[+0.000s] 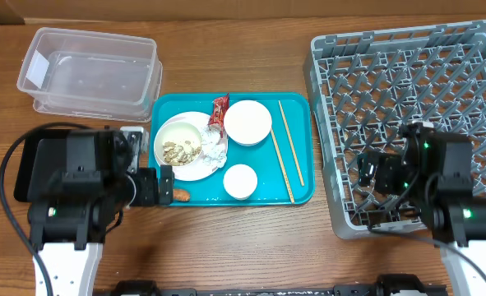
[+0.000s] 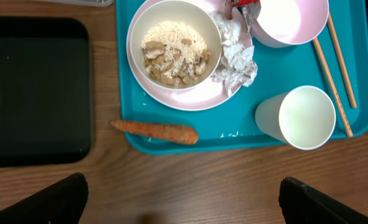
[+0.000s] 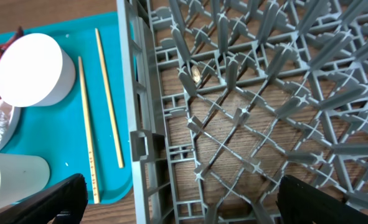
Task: Sort waste into correct bins and load items into the dishwasher
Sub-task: 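Reach the left gripper to the red wrapper on the plate and grasp it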
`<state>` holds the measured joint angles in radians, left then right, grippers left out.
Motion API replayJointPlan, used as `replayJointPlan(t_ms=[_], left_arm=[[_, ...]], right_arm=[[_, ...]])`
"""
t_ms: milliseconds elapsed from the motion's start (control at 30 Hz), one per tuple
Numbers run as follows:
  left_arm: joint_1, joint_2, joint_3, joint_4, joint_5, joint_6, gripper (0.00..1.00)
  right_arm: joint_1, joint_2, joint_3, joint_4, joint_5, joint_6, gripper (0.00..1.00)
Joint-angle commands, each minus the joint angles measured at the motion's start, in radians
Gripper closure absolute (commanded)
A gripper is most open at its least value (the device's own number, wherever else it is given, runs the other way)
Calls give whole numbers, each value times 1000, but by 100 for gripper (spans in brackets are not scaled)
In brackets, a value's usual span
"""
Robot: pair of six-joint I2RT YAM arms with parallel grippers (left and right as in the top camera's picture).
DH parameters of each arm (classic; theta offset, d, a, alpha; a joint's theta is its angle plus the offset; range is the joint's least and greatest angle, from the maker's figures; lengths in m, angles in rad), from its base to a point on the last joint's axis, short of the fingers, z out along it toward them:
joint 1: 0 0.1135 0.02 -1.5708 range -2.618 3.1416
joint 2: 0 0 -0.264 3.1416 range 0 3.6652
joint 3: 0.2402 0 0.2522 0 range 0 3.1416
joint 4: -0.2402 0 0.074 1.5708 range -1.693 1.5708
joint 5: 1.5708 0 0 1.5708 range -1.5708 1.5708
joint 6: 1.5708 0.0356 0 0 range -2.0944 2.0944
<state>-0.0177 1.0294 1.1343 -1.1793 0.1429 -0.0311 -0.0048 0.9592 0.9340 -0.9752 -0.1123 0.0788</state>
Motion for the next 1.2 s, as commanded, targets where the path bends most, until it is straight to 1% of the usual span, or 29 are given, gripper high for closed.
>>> replayJointPlan(t_ms=[0,33,67,100,233,500,600,667,733,900,1033,1100,1167], left_arm=[[5,52,26,66,22,-31,0],[5,66,26,105,30,-49,0],[4,103,26,199,59,-80,0],[4,126,26,248,82,-89,0],[-8,229,26,410,158,-89,0],[-109,484,27,659,161,-89,0],[-146,555,27,721,147,-89,0],[-169,593,27,746,110,-89,0],[-192,629,27,762,64,-89,0],[-235,684,27,788,25,-89,1],[-256,712,27,793,14,-89,19],[-260,724,27,789,-6,-89,32],[-260,735,27,784,-19,-89,37]], right_arm=[[5,36,42,-4,-7,5,0],[5,44,42,-4,-8,5,0],[5,52,42,-4,-8,4,0],[5,53,42,-4,-8,5,0],[5,53,42,-4,-16,5,0],[5,53,42,0,-43,4,0],[5,53,42,0,-46,4,0],[5,53,42,0,-46,4,0],[5,53,42,0,-46,4,0],[5,53,42,0,-46,4,0],[5,53,42,0,-46,4,0],[5,53,42,0,-46,4,0],[5,53,42,0,-46,4,0]])
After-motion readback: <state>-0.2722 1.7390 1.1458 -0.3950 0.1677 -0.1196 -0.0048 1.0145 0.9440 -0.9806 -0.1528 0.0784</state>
